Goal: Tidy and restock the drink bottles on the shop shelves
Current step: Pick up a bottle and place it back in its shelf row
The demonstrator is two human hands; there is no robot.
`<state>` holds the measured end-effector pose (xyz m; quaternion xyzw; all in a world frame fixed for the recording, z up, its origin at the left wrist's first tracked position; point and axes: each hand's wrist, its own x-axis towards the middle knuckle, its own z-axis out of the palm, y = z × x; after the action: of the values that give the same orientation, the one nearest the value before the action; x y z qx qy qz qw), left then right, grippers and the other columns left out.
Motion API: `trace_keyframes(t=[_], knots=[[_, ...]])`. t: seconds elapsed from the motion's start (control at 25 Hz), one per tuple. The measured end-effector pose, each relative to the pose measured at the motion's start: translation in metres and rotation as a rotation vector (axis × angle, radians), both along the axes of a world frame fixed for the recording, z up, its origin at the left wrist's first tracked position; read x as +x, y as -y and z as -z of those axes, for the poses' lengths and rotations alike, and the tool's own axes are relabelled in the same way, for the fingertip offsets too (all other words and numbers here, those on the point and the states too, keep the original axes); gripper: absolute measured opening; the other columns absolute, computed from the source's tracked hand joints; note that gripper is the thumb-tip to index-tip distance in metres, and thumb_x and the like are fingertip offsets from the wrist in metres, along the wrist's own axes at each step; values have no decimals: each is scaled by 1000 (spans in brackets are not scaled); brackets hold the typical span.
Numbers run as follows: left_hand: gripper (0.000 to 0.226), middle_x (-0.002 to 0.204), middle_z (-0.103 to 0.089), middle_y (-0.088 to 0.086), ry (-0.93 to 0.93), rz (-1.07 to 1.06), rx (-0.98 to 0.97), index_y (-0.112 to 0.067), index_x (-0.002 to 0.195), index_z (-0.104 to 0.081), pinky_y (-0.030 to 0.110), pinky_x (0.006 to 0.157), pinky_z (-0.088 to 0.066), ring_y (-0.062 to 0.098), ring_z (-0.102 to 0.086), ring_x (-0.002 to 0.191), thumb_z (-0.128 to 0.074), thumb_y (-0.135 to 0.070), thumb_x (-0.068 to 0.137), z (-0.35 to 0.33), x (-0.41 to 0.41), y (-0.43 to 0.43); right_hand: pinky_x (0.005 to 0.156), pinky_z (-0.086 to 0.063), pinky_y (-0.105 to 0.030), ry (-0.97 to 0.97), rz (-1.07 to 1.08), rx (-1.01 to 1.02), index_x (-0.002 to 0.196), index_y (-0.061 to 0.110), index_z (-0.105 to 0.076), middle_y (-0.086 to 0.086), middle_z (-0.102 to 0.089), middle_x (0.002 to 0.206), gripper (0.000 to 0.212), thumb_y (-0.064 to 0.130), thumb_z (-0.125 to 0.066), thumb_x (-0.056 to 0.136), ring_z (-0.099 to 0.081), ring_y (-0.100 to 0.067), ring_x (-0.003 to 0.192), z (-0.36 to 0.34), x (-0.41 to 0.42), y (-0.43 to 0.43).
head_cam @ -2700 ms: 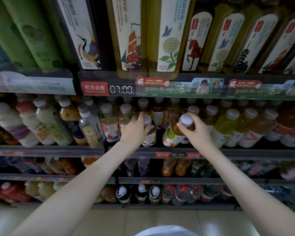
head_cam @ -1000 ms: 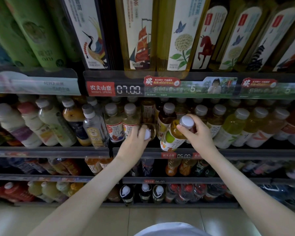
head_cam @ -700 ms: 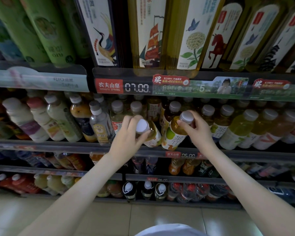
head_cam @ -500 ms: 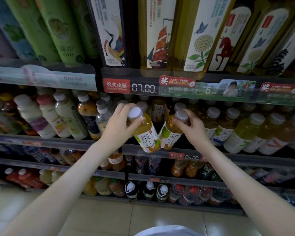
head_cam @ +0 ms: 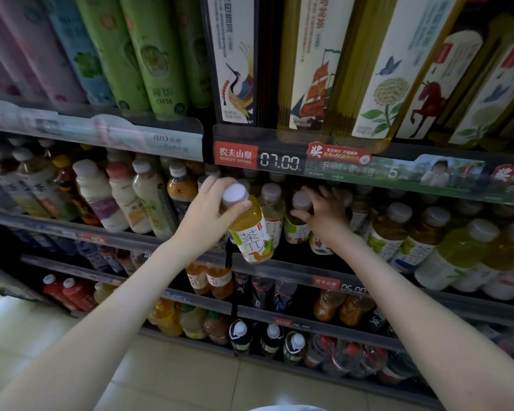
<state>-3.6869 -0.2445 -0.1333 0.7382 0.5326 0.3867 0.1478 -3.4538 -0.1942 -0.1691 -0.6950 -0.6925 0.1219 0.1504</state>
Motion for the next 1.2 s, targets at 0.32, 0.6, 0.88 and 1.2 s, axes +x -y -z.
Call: trace_keyframes(t=[0.32,0.6,0.88,1.2], knots=[[42,108,-41,-2,-62,53,48,-8,122,-50,27,77,-41,10,-45,91,-61,-32,90,9,28,6,113,10,-44,403,-90,123,150,35,-11,5,-11,159,76,37,-58,90,3,-18,146,-1,16,-5],[43,119,-43,10,-176,171,30,-4,126,-46,27,65,-38,31,-53,91,-56,-31,93,17,80,-7,116,-12,-46,122,-56,-141,149,41,-5,5,8,159,89,25,-65,86,2,-28,146,-7,58,17],[52,129,-42,20,-356,89,-80,-1,137,-36,39,75,-42,42,-50,108,-54,-28,95,48,115,-37,107,-36,-38,116,2,-34,150,36,-13,-3,-2,160,80,14,-61,90,-12,-30,145,6,69,16],[93,125,-47,18,-686,174,61,3,143,-29,39,91,-45,36,-48,113,-77,-38,74,61,118,-35,101,-41,-33,72,5,96,152,29,-9,-8,-8,159,85,6,-62,89,-21,-28,143,19,62,16]])
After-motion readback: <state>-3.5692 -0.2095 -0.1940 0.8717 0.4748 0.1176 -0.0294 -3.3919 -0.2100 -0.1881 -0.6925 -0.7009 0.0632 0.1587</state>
